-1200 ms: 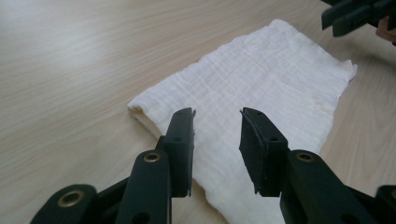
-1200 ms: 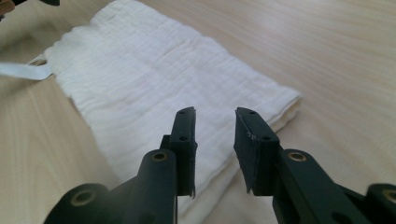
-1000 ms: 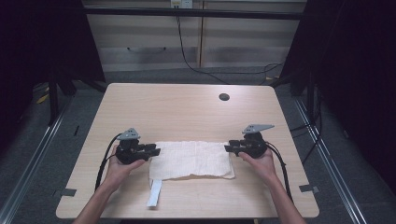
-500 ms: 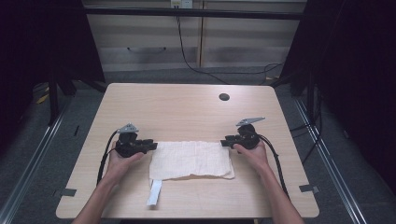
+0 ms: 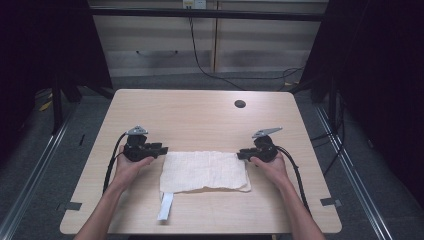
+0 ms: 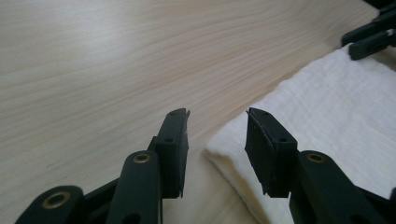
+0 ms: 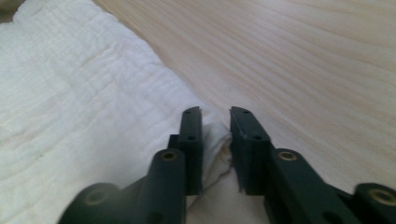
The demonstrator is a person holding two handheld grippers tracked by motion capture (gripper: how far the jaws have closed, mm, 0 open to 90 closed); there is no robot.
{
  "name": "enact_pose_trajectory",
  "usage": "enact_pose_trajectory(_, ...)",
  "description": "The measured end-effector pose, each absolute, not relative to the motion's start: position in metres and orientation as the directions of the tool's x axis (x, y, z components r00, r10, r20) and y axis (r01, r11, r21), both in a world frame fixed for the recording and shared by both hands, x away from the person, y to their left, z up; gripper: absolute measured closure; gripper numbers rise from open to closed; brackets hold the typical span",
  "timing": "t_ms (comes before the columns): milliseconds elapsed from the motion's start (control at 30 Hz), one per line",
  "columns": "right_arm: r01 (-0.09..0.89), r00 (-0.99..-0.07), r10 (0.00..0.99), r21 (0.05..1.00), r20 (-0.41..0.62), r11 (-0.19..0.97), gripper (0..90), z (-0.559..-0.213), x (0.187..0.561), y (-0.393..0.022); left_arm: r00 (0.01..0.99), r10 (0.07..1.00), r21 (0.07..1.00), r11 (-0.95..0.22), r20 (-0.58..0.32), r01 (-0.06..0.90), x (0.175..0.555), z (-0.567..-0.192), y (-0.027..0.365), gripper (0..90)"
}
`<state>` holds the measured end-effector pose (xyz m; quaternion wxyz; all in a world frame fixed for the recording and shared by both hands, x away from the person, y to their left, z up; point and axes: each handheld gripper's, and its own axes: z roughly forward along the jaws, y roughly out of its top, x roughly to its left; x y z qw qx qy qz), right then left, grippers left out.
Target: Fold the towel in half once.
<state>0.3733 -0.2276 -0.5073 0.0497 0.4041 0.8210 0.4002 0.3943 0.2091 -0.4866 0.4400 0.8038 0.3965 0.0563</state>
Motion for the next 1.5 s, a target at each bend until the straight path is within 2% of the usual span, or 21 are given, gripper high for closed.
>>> enact_pose_trajectory(100, 0.623, -0.67, 0.701, 0.698, 0.243, 0.354, 85.1, -0.508, 0.373, -0.226, 0.672, 0.69, 0.739, -0.3, -0.269, 0.604, 0.399, -0.488, 0.21, 56.6)
enact_pose_trajectory(167, 0.624, -0.671, 0.699, 0.698, 0.248, 0.351, 86.7, -0.509, 0.373, -0.226, 0.669, 0.691, 0.734, -0.299, -0.274, 0.61, 0.401, -0.487, 0.209, 54.1)
enact_pose_trajectory(467, 0.624, -0.667, 0.703, 0.7, 0.248, 0.346, 87.7, -0.509, 0.372, -0.225, 0.699, 0.669, 0.705, -0.369, -0.251, 0.606, 0.411, -0.493, 0.195, 47.7)
enact_pose_trajectory(733, 0.623, -0.666, 0.704, 0.703, 0.245, 0.345, 87.6, -0.509, 0.372, -0.225, 0.681, 0.683, 0.681, -0.369, -0.263, 0.633, 0.415, -0.502, 0.194, 46.3)
enact_pose_trajectory(867, 0.622, -0.666, 0.706, 0.702, 0.241, 0.347, 87.7, -0.509, 0.372, -0.224, 0.699, 0.669, 0.683, -0.389, -0.251, 0.618, 0.415, -0.502, 0.191, 46.5)
enact_pose_trajectory(1100, 0.622, -0.667, 0.704, 0.703, 0.245, 0.345, 87.6, -0.509, 0.372, -0.225, 0.747, 0.623, 0.68, -0.445, -0.232, 0.583, 0.408, -0.501, 0.188, 57.2)
enact_pose_trajectory(1233, 0.622, -0.667, 0.704, 0.703, 0.244, 0.345, 87.6, -0.509, 0.372, -0.225, 0.753, 0.612, 0.683, -0.444, -0.242, 0.58, 0.406, -0.502, 0.189, 61.3)
enact_pose_trajectory(1333, 0.623, -0.666, 0.704, 0.703, 0.246, 0.343, 87.6, -0.51, 0.372, -0.225, 0.763, 0.609, 0.699, -0.449, -0.216, 0.556, 0.402, -0.503, 0.188, 65.3)
enact_pose_trajectory(1433, 0.624, -0.666, 0.702, 0.704, 0.252, 0.339, 87.7, -0.51, 0.373, -0.225, 0.768, 0.616, 0.715, -0.456, -0.177, 0.53, 0.398, -0.505, 0.185, 75.0)
enact_pose_trajectory(1500, 0.626, -0.665, 0.7, 0.704, 0.26, 0.334, 87.8, -0.51, 0.372, -0.225, 0.767, 0.613, 0.727, -0.436, -0.192, 0.531, 0.396, -0.508, 0.185, 80.7)
